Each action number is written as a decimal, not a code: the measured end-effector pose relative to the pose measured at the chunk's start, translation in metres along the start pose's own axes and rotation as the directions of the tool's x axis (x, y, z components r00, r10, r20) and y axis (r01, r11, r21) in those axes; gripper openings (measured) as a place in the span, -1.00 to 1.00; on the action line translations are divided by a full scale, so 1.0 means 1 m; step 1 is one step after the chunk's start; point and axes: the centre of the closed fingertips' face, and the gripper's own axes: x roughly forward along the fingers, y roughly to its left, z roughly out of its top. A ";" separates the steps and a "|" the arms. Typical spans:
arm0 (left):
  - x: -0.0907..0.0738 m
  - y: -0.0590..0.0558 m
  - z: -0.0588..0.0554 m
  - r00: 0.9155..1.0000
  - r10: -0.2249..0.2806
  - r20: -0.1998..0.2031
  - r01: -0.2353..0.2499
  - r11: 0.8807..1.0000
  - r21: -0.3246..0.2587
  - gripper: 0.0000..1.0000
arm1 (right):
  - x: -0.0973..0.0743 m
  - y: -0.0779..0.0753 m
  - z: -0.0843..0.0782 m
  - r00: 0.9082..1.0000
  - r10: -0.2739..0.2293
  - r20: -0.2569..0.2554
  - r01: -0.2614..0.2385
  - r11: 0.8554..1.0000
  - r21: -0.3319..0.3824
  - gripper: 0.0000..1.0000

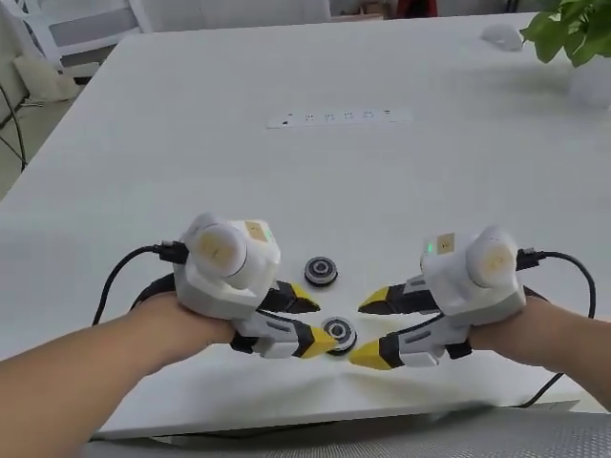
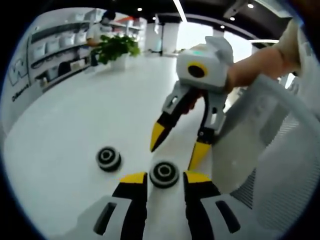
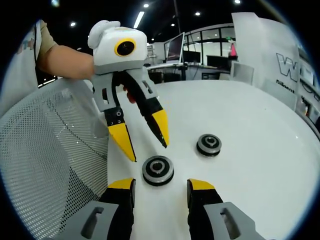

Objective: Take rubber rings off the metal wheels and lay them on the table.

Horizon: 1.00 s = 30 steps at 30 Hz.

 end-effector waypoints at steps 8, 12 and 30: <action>0.008 -0.002 0.001 1.000 0.014 -0.004 -0.014 1.000 0.001 -0.52 | 0.001 0.001 0.000 1.000 0.005 0.001 -0.005 1.000 -0.001 -0.22; 0.013 -0.003 -0.001 1.000 0.023 -0.013 -0.023 1.000 0.006 -0.56 | 0.001 0.000 0.000 1.000 0.004 0.004 -0.004 1.000 0.004 -0.23; 0.015 0.000 -0.003 0.997 0.077 0.000 -0.077 0.994 0.076 -0.73 | 0.002 -0.002 0.004 0.999 0.012 0.045 -0.015 0.998 0.060 -0.37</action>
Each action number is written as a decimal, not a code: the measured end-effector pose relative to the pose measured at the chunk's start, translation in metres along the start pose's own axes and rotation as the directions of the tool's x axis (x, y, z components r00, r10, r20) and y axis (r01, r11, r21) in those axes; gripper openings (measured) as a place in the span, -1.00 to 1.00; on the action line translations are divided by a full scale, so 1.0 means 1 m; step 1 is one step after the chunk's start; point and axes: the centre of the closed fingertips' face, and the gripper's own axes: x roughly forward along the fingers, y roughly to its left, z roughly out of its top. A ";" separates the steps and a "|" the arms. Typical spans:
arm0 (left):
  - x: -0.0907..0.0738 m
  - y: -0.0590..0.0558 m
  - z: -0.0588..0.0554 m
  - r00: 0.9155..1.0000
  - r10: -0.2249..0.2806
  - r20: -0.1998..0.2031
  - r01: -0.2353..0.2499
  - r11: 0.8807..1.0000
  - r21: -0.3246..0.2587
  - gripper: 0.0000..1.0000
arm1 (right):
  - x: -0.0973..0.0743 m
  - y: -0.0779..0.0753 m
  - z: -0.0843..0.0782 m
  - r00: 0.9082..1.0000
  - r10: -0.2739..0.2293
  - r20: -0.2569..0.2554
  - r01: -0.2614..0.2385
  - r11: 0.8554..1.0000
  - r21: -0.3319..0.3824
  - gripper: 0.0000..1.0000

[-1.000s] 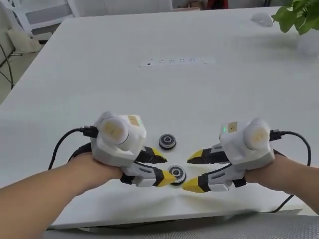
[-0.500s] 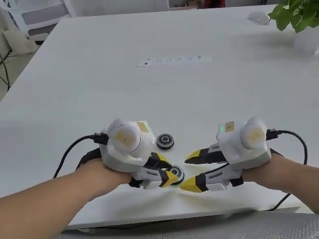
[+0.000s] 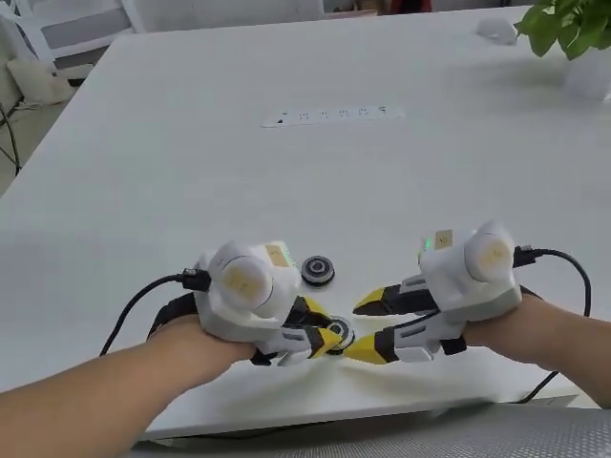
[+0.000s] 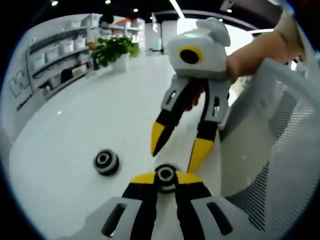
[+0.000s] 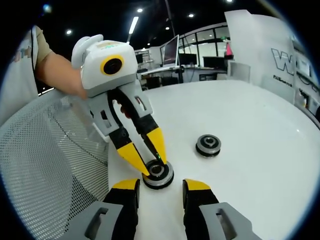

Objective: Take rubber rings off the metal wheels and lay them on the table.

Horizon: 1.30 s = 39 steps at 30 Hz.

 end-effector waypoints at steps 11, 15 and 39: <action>0.000 0.000 0.000 1.000 0.008 0.006 -0.008 1.000 -0.005 -0.73 | 0.008 0.005 -0.002 1.000 0.019 -0.007 -0.019 1.000 0.011 -0.53; 0.000 0.001 0.000 1.000 0.011 0.010 -0.011 1.000 -0.009 -0.73 | 0.008 0.005 -0.004 1.000 0.011 -0.014 -0.011 1.000 0.015 -0.56; 0.001 0.002 0.000 1.000 0.024 0.016 -0.024 1.000 -0.010 -0.73 | 0.000 -0.003 -0.012 1.000 -0.013 -0.022 0.015 0.995 0.098 -1.00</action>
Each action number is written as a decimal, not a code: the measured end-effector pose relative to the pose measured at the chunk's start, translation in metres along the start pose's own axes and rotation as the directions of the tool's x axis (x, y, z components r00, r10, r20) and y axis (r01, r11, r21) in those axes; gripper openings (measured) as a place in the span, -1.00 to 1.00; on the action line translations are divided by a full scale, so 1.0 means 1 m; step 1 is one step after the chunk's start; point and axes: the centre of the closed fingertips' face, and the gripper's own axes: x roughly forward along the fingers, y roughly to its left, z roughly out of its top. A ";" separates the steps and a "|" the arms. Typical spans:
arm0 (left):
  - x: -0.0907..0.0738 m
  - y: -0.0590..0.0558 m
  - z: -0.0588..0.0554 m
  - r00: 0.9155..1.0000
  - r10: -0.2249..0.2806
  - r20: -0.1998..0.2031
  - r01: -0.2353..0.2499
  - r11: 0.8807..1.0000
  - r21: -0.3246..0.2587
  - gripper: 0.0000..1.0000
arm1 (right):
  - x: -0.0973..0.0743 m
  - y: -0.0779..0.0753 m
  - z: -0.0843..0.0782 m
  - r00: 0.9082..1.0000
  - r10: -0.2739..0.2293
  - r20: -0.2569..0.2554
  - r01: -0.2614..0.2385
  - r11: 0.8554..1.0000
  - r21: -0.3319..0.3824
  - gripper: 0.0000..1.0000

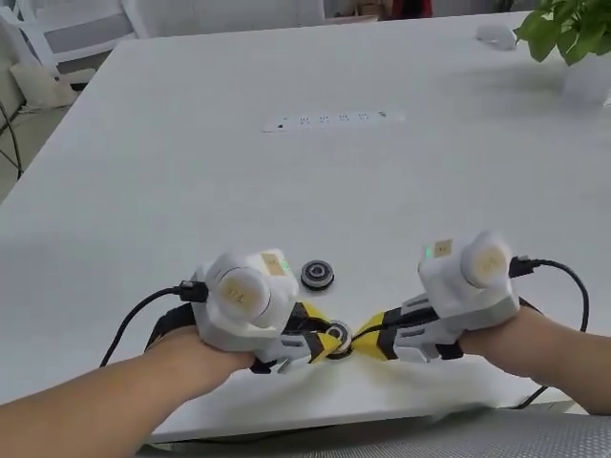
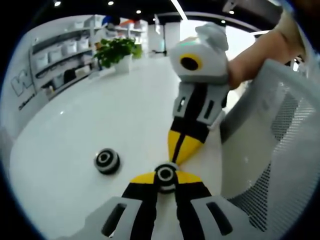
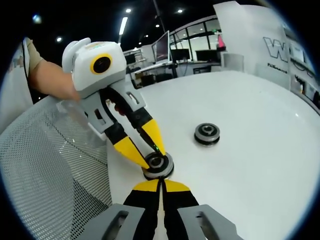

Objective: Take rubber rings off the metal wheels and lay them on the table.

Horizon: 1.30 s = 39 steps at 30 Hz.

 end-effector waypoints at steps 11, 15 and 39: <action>0.000 0.000 -0.001 1.000 0.005 -0.005 -0.005 1.000 0.002 -0.74 | -0.007 -0.005 0.007 0.997 -0.011 0.083 -0.007 0.976 0.217 -1.00; 0.000 -0.001 -0.001 1.000 0.007 -0.007 -0.007 1.000 0.003 -0.74 | -0.008 -0.005 0.011 0.994 -0.010 0.107 -0.019 0.966 0.259 -1.00; 0.001 0.000 -0.001 1.000 0.016 -0.025 -0.015 1.000 0.014 -0.77 | -0.006 0.006 0.018 0.988 0.036 0.152 -0.081 0.950 0.300 -1.00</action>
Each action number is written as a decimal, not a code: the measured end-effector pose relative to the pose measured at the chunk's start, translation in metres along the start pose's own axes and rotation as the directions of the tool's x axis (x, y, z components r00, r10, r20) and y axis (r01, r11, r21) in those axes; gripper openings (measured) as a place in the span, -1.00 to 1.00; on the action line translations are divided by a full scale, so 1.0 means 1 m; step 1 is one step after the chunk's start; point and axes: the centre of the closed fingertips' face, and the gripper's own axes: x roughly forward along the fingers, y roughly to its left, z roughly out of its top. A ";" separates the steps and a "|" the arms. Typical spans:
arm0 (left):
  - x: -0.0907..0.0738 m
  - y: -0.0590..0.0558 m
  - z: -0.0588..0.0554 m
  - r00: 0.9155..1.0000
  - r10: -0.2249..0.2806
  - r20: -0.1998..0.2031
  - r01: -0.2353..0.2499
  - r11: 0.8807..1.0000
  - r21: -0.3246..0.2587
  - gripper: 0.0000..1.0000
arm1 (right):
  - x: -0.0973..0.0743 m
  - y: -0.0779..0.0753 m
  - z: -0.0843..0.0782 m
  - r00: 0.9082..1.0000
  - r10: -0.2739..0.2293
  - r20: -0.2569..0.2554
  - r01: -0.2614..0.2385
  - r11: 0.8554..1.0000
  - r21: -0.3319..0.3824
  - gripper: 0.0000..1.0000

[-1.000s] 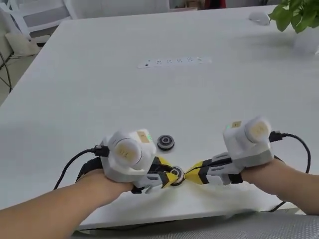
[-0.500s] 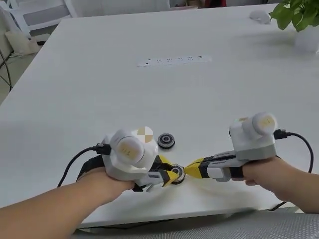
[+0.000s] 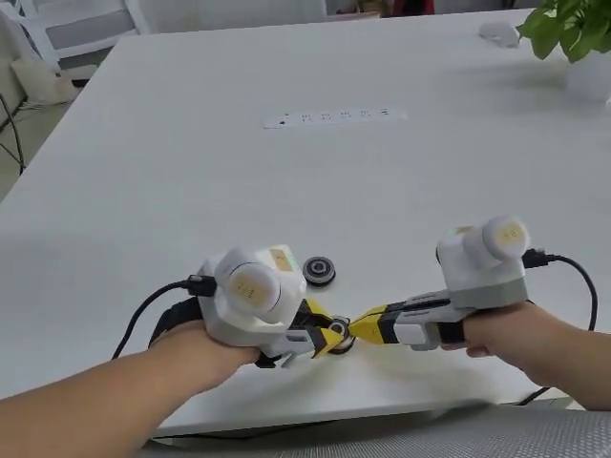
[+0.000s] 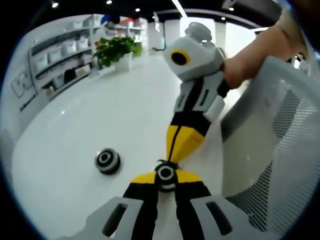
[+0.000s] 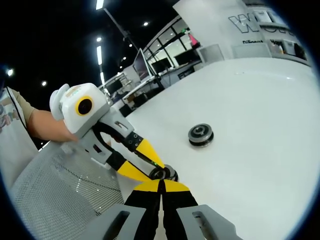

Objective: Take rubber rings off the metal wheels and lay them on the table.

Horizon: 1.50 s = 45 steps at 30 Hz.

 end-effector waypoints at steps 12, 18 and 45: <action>0.000 -0.001 0.000 1.000 -0.006 0.004 0.006 1.000 0.001 -0.77 | 0.001 0.009 0.004 0.998 0.044 0.034 -0.044 0.999 0.020 -1.00; 0.000 0.000 0.001 1.000 -0.004 0.009 0.004 1.000 0.003 -0.77 | 0.002 0.015 0.005 0.998 0.060 0.028 -0.060 0.998 -0.016 -1.00; 0.000 -0.002 0.001 1.000 -0.015 0.022 0.015 1.000 0.015 -0.75 | -0.002 0.013 0.007 0.996 0.070 0.048 -0.071 0.997 0.025 -1.00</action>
